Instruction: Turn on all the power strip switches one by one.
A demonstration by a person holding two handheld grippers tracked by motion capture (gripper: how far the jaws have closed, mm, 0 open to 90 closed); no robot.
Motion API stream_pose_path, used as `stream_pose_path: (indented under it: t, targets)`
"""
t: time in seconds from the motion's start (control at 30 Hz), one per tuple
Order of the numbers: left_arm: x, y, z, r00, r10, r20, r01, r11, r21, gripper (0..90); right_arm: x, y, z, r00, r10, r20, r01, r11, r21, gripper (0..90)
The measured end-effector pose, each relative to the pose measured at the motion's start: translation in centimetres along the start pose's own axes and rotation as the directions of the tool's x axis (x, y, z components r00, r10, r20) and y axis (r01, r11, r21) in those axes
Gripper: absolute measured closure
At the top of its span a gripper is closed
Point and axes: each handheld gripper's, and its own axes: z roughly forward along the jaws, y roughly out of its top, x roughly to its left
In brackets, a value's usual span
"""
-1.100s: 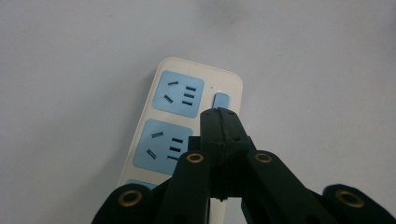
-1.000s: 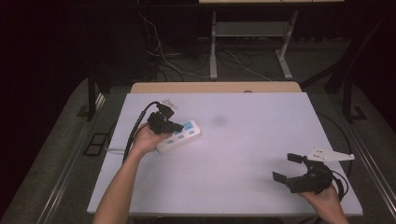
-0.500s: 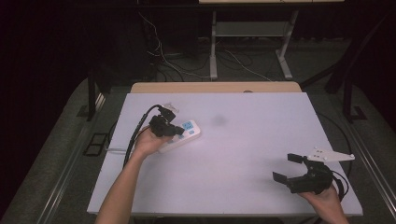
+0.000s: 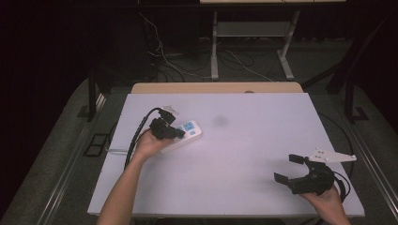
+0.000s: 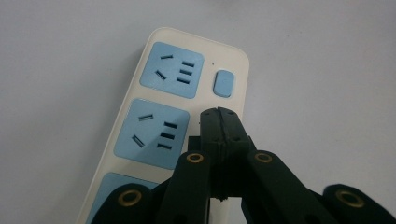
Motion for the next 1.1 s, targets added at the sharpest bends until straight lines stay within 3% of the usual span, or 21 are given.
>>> stream_pose_path:
  t: [0.3, 0.4, 0.63, 0.8, 1.1]
  targets:
    - [0.14, -0.07, 0.14, 1.0000, -0.005, 0.008, 0.005, 1.0000, 0.005, 89.9, 0.02, 0.00, -0.05, 1.0000, -0.004, -0.001, 0.004, 1.000, -0.001, 0.7]
    - [0.37, -0.14, 0.15, 0.9989, -0.041, 0.021, 0.041, 0.9992, 0.004, 90.0, 0.03, 0.00, -0.06, 1.0000, -0.005, 0.000, 0.005, 1.000, -0.003, 0.7]
    - [0.17, -0.19, 0.28, 0.9996, -0.028, 0.005, 0.028, 0.9996, 0.009, 90.0, 0.15, -0.02, -0.02, 1.0000, -0.006, -0.004, 0.006, 1.000, 0.000, 0.7]
    - [0.45, -0.33, 0.26, 0.9984, -0.052, 0.024, 0.052, 0.9986, 0.000, 90.0, 0.18, 0.02, -0.04, 0.9999, -0.010, -0.002, 0.010, 1.000, -0.002, 0.7]
    - [0.34, -0.17, 0.26, 0.9991, -0.039, 0.015, 0.038, 0.9992, 0.009, 90.0, 0.07, -0.02, -0.11, 1.0000, -0.006, 0.001, 0.006, 1.000, -0.004, 0.7]
